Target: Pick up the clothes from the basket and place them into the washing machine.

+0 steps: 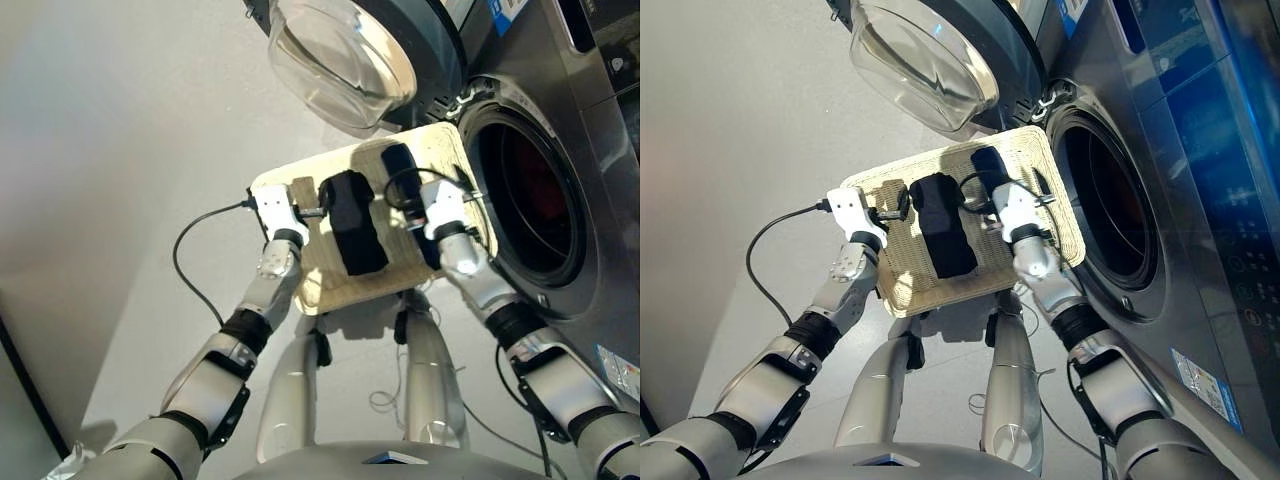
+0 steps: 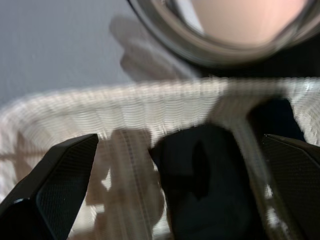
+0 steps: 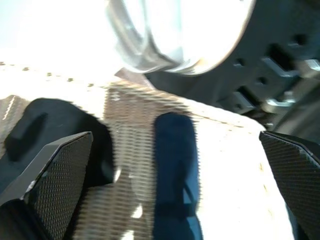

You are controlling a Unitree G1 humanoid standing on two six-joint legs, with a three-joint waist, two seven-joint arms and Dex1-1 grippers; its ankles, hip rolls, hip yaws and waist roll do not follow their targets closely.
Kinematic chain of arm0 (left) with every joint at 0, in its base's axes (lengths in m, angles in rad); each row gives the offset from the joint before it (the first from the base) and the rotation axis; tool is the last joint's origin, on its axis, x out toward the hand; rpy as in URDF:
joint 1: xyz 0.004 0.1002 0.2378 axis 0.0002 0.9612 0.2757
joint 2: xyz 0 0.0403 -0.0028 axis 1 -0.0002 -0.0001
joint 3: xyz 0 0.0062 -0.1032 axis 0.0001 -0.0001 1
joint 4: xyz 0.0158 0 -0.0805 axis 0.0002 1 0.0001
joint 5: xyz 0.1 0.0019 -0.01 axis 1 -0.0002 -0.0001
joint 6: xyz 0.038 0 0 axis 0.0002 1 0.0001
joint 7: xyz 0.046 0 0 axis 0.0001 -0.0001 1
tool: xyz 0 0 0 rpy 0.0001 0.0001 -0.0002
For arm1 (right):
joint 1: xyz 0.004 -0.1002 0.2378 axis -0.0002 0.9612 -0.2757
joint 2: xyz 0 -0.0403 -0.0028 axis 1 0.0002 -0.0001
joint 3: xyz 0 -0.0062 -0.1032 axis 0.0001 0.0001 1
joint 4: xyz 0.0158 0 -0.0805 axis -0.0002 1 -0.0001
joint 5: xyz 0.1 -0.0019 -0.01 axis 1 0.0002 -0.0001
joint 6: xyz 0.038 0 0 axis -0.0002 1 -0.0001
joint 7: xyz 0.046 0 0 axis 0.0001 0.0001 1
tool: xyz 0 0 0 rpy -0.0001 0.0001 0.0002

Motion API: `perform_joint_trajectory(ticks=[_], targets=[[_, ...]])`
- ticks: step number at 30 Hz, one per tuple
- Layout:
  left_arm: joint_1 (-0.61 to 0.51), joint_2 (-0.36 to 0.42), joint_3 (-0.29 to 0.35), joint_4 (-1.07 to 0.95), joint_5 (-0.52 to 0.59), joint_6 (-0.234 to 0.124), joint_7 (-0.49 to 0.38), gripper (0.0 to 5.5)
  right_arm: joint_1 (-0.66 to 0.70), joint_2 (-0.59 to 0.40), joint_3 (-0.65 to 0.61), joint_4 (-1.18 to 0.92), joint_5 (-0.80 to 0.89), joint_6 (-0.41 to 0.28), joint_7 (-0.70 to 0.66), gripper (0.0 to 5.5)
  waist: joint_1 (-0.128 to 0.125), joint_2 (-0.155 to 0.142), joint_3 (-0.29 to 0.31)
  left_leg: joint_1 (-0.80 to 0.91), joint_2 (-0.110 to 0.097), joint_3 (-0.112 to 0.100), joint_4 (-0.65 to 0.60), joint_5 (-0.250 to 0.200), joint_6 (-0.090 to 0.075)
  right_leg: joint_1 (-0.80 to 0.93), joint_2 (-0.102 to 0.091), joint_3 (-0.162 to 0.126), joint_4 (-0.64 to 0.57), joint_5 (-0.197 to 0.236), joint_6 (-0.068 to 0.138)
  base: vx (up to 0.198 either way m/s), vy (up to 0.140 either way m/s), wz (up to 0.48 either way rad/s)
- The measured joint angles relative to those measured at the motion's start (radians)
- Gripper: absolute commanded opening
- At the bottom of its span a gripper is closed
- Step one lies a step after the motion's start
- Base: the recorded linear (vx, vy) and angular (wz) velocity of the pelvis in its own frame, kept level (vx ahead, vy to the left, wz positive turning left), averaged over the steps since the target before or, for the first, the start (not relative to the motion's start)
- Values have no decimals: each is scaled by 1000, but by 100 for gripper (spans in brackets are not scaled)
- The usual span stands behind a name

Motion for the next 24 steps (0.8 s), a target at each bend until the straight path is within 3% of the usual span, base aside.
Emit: perform_joint_trajectory(ticks=[7, 12, 15, 18, 21, 24], targets=[[-65, -6, 5, 82, 23, 14, 33, 550, 12, -21, 46, -120, -90, -1, -20, 550, -31, -3, -1, -42, -2, 36, 2, -8, 5, -57, 6, 36, -12, 14, 5, 0, 0, 0], [-104, -12, 10, 104, 27, 15, 55, 550, 18, -28, 74, -182, -141, -2, -40, 550, -55, -12, -6, -120, 11, 60, 50, -30, 1, -130, 20, 64, -10, 27, 0, 0, 0, 0], [-138, -33, 10, 121, 27, 14, 70, 550, 16, -45, 70, -207, -165, -1, -61, 550, -61, -13, -6, -187, 22, 62, 118, -63, -3, -186, 30, 84, 8, 29, -3, 0, 0, 0], [-168, -31, 15, 138, 26, 15, 85, 550, 5, -47, 61, -247, -180, -1, -75, 550, -84, -15, -6, -245, 33, 60, 183, -98, -6, -235, 39, 106, 25, 30, -4, -5, 16, -65], [-188, -24, 50, 144, 25, 14, 94, 550, -3, -51, 56, -288, -180, -3, -85, 550, -104, -20, -4, -300, 49, 57, 262, -143, -10, -275, 57, 130, 41, 31, -4, -27, 10, -254], [-224, -15, 83, 167, 24, 13, 107, 550, 3, -65, 50, -306, -180, -8, -92, 550, -107, -24, -3, -364, 74, 52, 343, -184, -17, -320, 79, 144, 55, 34, -4, -35, -6, -288]])
